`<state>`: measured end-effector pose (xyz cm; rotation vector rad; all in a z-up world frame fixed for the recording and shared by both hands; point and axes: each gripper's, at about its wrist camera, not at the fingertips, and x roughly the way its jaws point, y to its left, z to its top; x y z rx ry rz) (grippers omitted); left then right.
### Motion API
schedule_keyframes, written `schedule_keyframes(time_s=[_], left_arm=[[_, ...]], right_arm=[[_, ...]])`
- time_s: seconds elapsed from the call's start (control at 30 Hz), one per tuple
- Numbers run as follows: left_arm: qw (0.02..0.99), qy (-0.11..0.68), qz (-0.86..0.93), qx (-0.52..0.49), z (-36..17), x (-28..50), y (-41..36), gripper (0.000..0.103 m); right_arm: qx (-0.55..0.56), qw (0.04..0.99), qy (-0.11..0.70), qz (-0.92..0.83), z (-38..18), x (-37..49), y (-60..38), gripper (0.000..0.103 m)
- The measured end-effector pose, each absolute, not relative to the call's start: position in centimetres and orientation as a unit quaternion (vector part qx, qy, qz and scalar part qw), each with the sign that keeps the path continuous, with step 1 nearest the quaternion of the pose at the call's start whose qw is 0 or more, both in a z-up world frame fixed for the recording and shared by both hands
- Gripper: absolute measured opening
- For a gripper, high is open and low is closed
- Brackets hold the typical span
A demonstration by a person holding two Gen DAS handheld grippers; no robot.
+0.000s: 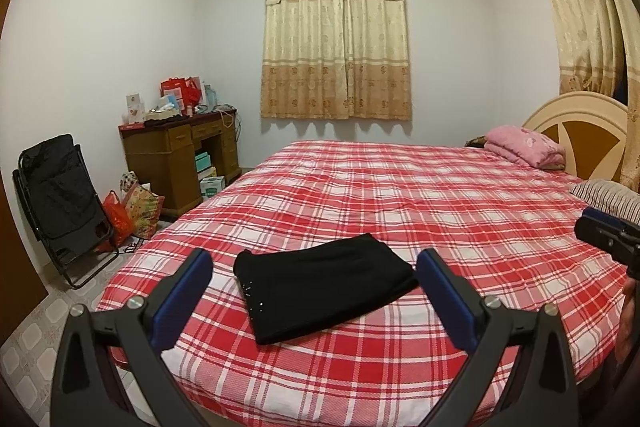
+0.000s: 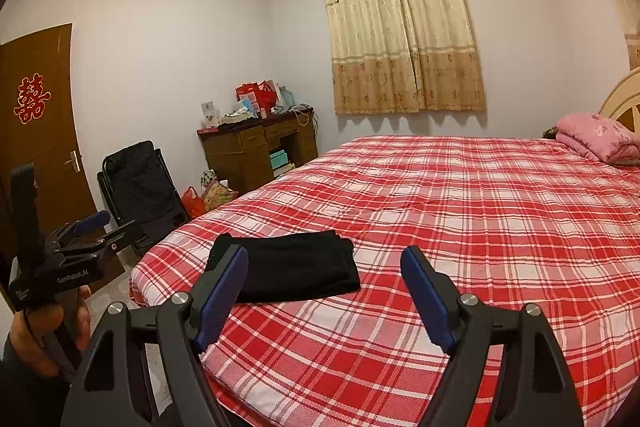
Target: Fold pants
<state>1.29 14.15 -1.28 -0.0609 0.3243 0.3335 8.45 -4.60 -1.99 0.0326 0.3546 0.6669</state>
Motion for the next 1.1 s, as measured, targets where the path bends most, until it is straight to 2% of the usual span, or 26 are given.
schedule_keyframes(time_s=[1.1], left_arm=[[0.975,0.155,0.158,-0.009,-1.6,1.5,13.3,0.103]], right_arm=[[-0.020,0.930,0.171,0.325,-2.1,7.5,-2.8,0.080]])
